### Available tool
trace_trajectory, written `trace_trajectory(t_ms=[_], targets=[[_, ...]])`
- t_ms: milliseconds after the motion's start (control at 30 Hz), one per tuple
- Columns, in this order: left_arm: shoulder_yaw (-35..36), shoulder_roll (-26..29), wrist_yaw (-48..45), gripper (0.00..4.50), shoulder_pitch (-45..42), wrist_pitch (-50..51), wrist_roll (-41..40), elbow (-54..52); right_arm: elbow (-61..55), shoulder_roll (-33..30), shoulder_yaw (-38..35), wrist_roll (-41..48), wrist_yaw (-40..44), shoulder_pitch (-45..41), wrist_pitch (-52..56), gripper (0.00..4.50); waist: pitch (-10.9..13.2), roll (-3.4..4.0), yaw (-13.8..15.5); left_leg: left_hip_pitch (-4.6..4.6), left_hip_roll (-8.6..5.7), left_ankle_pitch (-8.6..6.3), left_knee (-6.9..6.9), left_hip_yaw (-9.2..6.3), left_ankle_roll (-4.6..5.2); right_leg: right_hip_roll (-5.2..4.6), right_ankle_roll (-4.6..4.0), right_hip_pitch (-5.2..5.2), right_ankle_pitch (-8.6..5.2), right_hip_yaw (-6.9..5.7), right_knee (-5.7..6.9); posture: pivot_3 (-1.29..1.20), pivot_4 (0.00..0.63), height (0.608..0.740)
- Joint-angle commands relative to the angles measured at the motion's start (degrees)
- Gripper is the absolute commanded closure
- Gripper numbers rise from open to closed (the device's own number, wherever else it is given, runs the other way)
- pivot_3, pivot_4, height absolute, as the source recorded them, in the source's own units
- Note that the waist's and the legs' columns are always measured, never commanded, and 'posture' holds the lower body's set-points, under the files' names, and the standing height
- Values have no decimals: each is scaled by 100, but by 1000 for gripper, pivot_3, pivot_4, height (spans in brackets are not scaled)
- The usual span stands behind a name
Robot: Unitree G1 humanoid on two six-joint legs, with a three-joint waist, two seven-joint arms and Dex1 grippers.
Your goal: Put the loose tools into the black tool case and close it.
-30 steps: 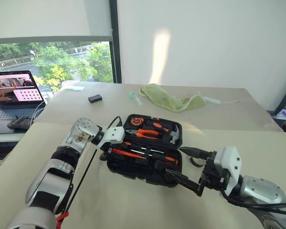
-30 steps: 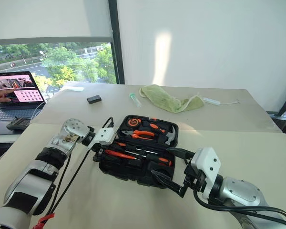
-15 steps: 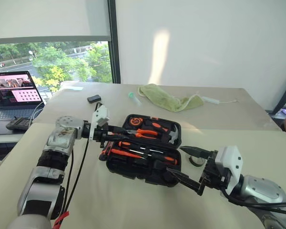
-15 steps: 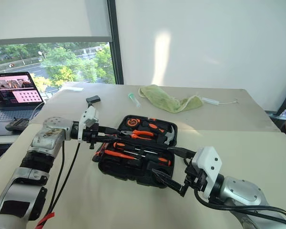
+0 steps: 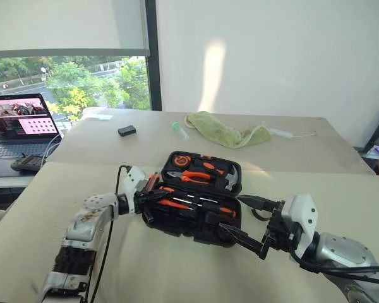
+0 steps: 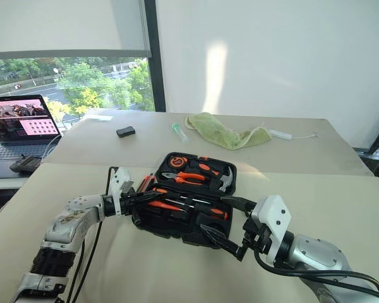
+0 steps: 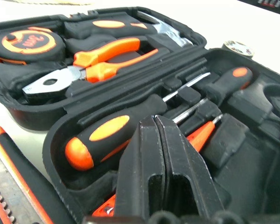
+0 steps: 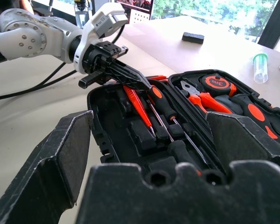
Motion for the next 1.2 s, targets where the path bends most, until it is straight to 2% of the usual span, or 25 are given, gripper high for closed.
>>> trace_trajectory(t_ms=[33,300,500,633,667,700,800,900,933,1000,1067,1133,1200], targets=[[-396,-47,335,4429,295,-102,333,-227,-200,-93,-199,123,-56,-47,70,0,-1,2,-5,2,0,0,-1,0,0,1,0,2,0,0,-1,0,150,740],[-699,-102,638,4429,864,275,363,-522,-256,-208,-270,280,-97,-104,228,0,-28,37,-3,64,2,-8,-17,0,8,-4,1,64,-2,1,-24,0,150,740],[-850,-141,757,4429,877,613,353,-406,-227,-261,-274,332,-61,-143,254,0,-81,81,3,73,1,-11,-17,3,14,-7,3,73,-3,4,-28,0,150,740],[-858,-143,839,4429,893,773,305,-213,-182,-303,-240,336,-26,-204,249,0,-96,83,18,96,1,-11,-17,4,14,-3,3,91,-6,5,-25,0,150,740],[-780,-186,869,4429,905,755,220,-233,-173,-309,-232,341,-20,-220,250,0,-99,85,9,101,2,-11,-16,4,14,-2,5,94,-8,6,-25,0,150,740],[-729,-208,889,4429,911,741,160,-244,-169,-309,-223,343,-21,-233,254,0,-101,87,2,105,3,-10,-16,4,13,0,42,95,-31,11,-25,0,150,740],[272,-586,1143,4429,706,825,-852,-805,-142,-310,-198,340,8,-274,253,0,-107,98,-6,106,4,-9,-17,5,12,-1,45,92,-32,21,-21,0,150,740],[1222,-555,1426,4429,368,1211,-1669,-1142,-73,-286,-144,289,61,-310,204,0,-87,68,-27,81,9,-8,-18,6,9,6,26,60,-21,28,-12,0,150,740],[1487,-484,1578,4192,250,1368,-1869,-1148,-35,-271,-118,265,84,-333,179,0,-82,59,-30,72,11,-7,-19,4,8,9,-2,53,-6,26,-12,0,150,740],[1860,-339,1912,3682,37,1641,-2077,-1050,52,-243,-68,224,133,-393,129,0,-81,56,-17,53,12,-6,-19,-2,5,9,-4,41,-6,14,-13,0,150,740],[1961,-161,2112,2876,-70,1813,-2052,-953,132,-223,-22,190,180,-448,82,0,-81,57,-11,50,8,-6,-19,-2,6,5,-3,45,-6,7,-21,0,150,740],[1883,26,2381,2138,-125,2013,-1890,-973,228,-195,45,129,246,-504,22,0,-80,58,-5,51,0,-11,-19,0,14,-2,3,53,-9,6,-29,0,150,740],[1485,253,2643,1409,-31,2155,-1477,-1121,309,-164,106,74,304,-552,-32,0,-75,49,14,48,-5,-15,-18,-1,22,-7,8,57,-9,5,-39,0,150,740]])
